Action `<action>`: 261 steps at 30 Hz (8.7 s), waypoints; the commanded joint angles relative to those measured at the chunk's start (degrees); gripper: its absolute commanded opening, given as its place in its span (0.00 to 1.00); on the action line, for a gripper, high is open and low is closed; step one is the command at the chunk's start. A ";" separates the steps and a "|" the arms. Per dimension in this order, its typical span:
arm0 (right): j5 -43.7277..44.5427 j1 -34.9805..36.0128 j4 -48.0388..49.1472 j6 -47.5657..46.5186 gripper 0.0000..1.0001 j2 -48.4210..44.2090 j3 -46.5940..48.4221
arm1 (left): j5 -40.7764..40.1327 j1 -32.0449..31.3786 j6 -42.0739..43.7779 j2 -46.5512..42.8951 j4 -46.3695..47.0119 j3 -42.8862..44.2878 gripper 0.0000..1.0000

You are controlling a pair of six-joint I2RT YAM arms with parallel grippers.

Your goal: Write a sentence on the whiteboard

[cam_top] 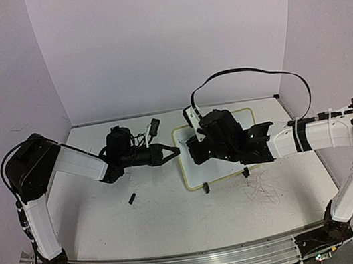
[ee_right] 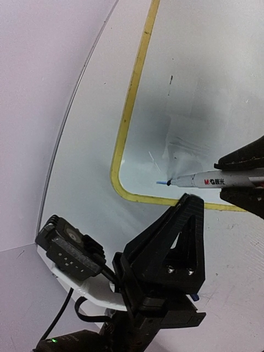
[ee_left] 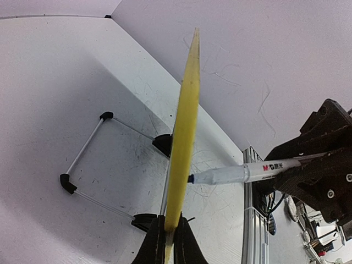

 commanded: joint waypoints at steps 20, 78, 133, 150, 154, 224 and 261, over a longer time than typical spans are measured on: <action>1.20 0.08 -0.36 2.09 0.00 -2.20 -2.29 | 0.47 -0.58 -1.08 -3.00 1.26 -0.81 0.00; 4.49 0.08 -0.84 4.11 0.00 -2.84 -3.27 | 0.37 -0.83 -0.56 -3.49 0.87 -1.12 0.00; 9.64 -0.63 -0.28 3.50 0.00 -0.33 1.17 | 0.24 -0.94 -0.22 -3.39 0.45 -1.33 0.00; 0.30 -1.55 0.46 2.88 0.00 -9.80 -6.68 | -0.03 -1.00 -0.50 -3.03 0.28 -1.21 0.00; -3.87 -2.96 4.14 4.49 0.00 -10.66 -10.02 | -0.50 -1.09 -0.74 -2.88 0.25 -1.29 0.00; -2.51 -3.28 4.21 5.58 0.00 -7.01 -10.93 | -0.98 -1.27 0.31 -2.62 -1.51 -0.34 0.00; 2.23 -3.38 5.94 5.05 0.00 -5.53 -7.51 | -1.02 -1.35 0.85 -2.98 -2.25 -0.42 0.00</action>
